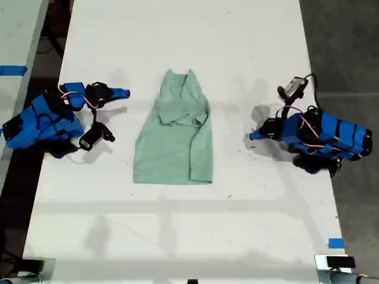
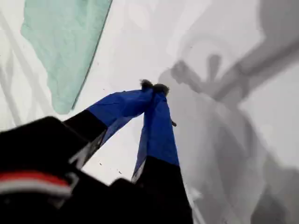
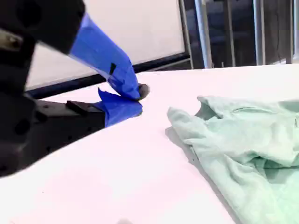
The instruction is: Fold t shirt
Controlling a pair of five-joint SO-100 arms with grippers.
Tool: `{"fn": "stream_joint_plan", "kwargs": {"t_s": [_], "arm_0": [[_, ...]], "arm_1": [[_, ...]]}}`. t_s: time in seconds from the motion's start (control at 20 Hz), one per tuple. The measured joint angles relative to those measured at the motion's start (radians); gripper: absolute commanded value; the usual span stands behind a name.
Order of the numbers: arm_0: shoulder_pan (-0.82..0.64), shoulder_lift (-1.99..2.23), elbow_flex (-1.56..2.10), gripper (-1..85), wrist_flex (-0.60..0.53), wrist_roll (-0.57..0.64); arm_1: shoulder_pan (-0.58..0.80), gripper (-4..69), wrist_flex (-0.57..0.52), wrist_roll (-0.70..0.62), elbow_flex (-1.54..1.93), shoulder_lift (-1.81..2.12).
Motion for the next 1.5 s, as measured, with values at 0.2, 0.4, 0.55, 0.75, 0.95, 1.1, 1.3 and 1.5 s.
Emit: {"fn": "stream_joint_plan", "kwargs": {"t_s": [0.2,0.4,0.55,0.75,0.95,1.1,1.3,1.5], "arm_0": [[-0.017,0.000,0.000,2.2,0.052,-0.080],[0.127,0.000,-0.003,-0.3,0.052,-0.192],[0.321,-0.003,-0.087,-0.3,0.058,-0.287],[0.565,-0.262,-0.255,0.2,0.072,-0.456],[0.764,-0.934,-0.638,21.3,0.144,-0.532],[0.847,-1.417,-0.917,24.7,0.215,-0.535],[0.862,-1.694,-1.046,24.8,0.219,-0.535],[0.850,-1.819,-1.086,23.0,0.229,-0.588]], "arm_1": [[0.104,-1.3,0.035,-0.052,0.000,0.002],[0.121,-1.3,0.037,-0.057,0.000,0.002],[0.137,-1.3,0.037,-0.063,0.000,0.002],[0.132,-1.3,0.037,-0.063,0.000,0.002],[0.130,-1.3,0.037,-0.063,0.000,0.002],[0.130,-1.3,0.037,-0.063,0.000,0.002],[0.130,-1.3,0.037,-0.063,0.000,0.002],[0.130,-1.3,0.037,-0.064,0.000,0.002]]}}
